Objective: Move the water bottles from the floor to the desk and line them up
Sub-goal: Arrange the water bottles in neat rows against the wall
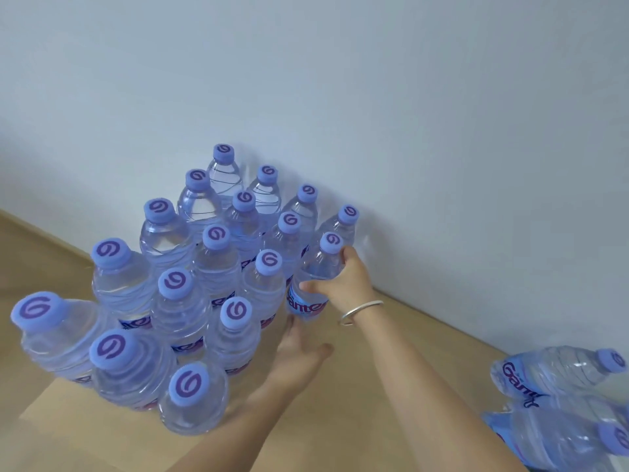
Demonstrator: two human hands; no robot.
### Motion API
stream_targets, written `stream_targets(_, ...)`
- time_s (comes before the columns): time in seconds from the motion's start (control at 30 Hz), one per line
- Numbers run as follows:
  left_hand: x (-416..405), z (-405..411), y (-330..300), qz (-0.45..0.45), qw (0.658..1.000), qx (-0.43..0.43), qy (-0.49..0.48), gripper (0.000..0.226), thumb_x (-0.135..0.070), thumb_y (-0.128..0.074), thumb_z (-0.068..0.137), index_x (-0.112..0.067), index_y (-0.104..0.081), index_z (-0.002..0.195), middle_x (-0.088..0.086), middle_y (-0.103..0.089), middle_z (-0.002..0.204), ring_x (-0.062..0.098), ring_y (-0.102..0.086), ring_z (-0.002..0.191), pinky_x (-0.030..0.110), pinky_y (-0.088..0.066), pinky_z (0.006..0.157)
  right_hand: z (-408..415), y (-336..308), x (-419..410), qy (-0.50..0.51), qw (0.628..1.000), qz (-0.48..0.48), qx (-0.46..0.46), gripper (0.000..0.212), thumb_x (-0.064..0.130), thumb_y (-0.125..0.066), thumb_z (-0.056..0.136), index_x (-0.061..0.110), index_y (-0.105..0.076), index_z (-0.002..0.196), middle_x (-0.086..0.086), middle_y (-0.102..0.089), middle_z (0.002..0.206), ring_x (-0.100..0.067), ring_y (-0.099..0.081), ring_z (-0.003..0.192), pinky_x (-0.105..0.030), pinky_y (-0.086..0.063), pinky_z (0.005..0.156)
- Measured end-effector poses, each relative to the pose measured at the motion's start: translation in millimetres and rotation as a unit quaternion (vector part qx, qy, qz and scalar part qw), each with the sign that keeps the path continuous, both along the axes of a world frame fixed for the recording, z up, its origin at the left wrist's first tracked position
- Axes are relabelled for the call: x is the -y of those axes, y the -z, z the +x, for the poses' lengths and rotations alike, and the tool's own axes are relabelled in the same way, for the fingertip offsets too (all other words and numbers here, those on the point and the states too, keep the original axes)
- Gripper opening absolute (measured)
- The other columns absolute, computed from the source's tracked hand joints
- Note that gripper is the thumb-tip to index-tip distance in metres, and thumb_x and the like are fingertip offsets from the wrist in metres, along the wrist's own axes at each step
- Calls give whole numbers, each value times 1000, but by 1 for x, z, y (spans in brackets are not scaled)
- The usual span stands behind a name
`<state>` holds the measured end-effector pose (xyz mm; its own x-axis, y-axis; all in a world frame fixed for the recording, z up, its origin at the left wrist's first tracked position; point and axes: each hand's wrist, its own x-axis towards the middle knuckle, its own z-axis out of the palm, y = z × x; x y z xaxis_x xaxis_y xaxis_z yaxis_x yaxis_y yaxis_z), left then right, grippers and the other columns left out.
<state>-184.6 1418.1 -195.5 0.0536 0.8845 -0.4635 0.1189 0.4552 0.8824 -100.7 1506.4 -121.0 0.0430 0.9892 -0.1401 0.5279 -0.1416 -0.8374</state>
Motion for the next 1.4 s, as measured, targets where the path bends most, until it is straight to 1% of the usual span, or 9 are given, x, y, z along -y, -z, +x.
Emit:
stream_targets(0.3, -17, 1, -8, 7, 1000, 21, -17, 73, -32, -62, 66, -32, -42, 136, -14, -51, 129, 7, -52, 109, 10, -37, 71, 4, 12, -4, -20, 999, 27, 38, 73, 21, -89, 55, 18, -49, 116, -2, -50, 114, -14, -52, 101, -30, -46, 93)
stream_targets(0.6, -27, 9, 2, -35, 999, -16, -26, 94, -53, -60, 48, -21, -45, 135, -3, -54, 128, 17, -57, 111, 35, -48, 91, 3, 7, 10, -25, 995, 41, 85, 92, 29, -88, 57, 17, -36, 133, 2, -40, 118, -19, -46, 116, -34, -42, 99)
stream_targets(0.7, -23, 10, -10, -68, 995, -68, -4, 72, -40, -67, 67, -16, -46, 132, 3, -59, 119, 18, -60, 93, 29, -49, 73, 25, -4, 40, -4, 995, 75, 66, 101, 26, -82, 67, 17, -19, 146, 1, -35, 134, -16, -37, 126, -32, -34, 107)
stream_targets(0.8, -9, 22, -18, -97, 993, -72, 10, 41, -16, -65, 84, -9, -49, 120, 7, -49, 111, 17, -53, 84, 27, -42, 68, 72, -16, 78, 90, 984, 135, 74, 86, 17, -76, 75, 10, -25, 144, -2, -36, 135, -21, -38, 130, -38, -32, 109)
stream_targets(0.9, 12, 44, -12, -81, 991, -77, 77, 70, -16, -67, 83, -5, -33, 143, 13, -37, 146, 23, -41, 131, 31, -35, 104, 133, -28, 119, 259, 936, 203, 126, 70, 10, -72, 77, 3, -37, 137, -9, -46, 125, -30, -47, 118, -42, -35, 104)
stream_targets(1.0, 32, 73, -15, -38, 987, -66, 142, 83, -14, -70, 80, -4, -23, 148, 10, -30, 152, 21, -31, 139, 33, -31, 111, 190, -42, 154, 386, 867, 231, 214, 62, 1, -68, 71, -5, -44, 128, -20, -53, 111, -41, -48, 107, -40, -32, 96)
stream_targets(1.1, 50, 97, -21, -3, 974, -60, 218, 84, -16, -70, 80, -7, -22, 148, 7, -28, 153, 20, -31, 139, 35, -31, 111, 231, -48, 166, 441, 845, 162, 256, 70, 9, -64, 72, -4, -36, 134, -24, -49, 123, -40, -40, 120, -42, -24, 103)
stream_targets(1.27, 66, 114, -27, 23, 961, -66, 267, 79, -14, -69, 80, -11, -27, 147, 9, -37, 147, 20, -40, 132, 30, -39, 102, 254, -33, 160, 496, 857, 40, 134, 65, 1, -60, 76, 1, -30, 133, -24, -47, 122, -40, -50, 110, -41, -42, 89)
stream_targets(1.4, 72, 110, -26, 31, 957, -85, 275, 73, -13, -70, 79, -16, -36, 144, 8, -42, 143, 18, -43, 129, 28, -40, 99, 247, -24, 163, 535, 837, 71, 88, 59, -1, -61, 79, 0, -30, 130, -21, -46, 124, -36, -52, 106, -33, -38, 79)
